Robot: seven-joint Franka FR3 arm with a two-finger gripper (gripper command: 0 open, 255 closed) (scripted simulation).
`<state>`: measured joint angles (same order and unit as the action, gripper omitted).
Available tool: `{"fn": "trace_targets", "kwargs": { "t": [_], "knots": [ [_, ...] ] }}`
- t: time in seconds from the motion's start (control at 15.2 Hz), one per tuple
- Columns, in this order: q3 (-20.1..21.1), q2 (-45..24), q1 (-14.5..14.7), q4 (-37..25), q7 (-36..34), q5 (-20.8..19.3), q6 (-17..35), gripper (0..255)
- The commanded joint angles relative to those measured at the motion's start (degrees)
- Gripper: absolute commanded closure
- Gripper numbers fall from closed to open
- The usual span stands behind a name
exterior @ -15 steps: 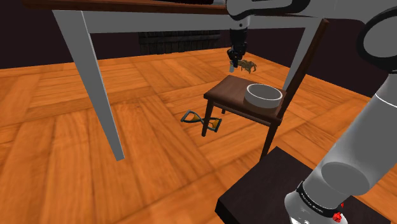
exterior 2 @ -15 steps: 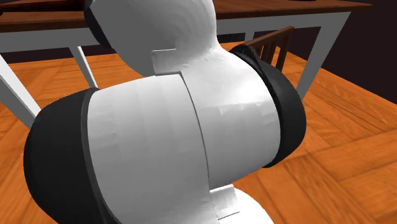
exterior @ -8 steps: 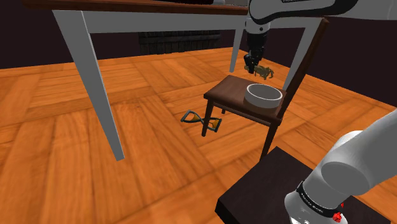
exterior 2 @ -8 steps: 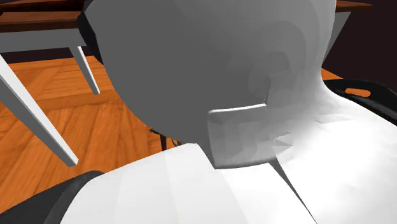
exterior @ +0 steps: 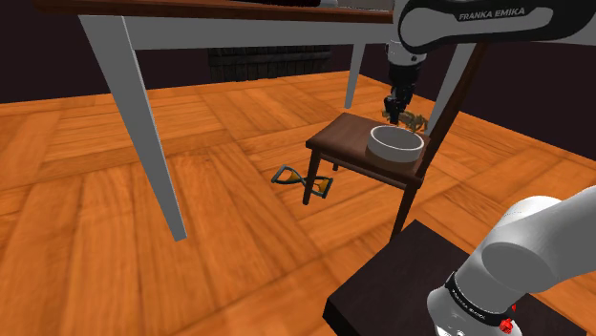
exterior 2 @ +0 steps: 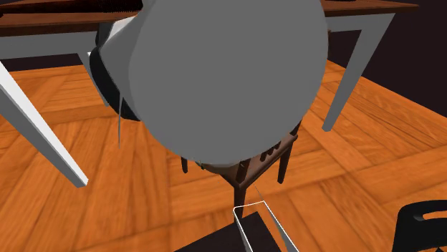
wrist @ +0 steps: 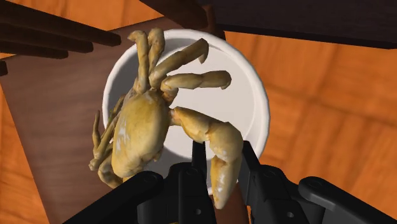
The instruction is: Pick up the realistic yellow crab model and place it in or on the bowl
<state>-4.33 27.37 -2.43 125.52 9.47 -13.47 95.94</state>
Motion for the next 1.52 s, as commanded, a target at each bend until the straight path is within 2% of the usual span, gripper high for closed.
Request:
{"fn": "trace_targets", "kwargs": {
  "t": [0.0, 0.46, 0.99, 1.06, 1.39, 1.45],
  "knots": [
    [-0.04, 0.05, 0.01, 1.69, -0.36, -0.07, 1.63, 255],
    [-0.26, -0.01, -0.18, 6.88, -1.28, -0.41, 6.81, 255],
    [0.13, -0.02, -0.64, 6.90, -1.12, -0.23, 6.86, 255],
    [0.17, 0.24, -0.63, 6.83, -1.10, -0.21, 6.51, 0],
    [0.13, -0.02, -0.65, 6.90, -1.12, -0.23, 6.86, 0],
    [0.44, -0.02, -0.50, 5.02, -1.04, 0.03, 4.95, 0]
  ]
}}
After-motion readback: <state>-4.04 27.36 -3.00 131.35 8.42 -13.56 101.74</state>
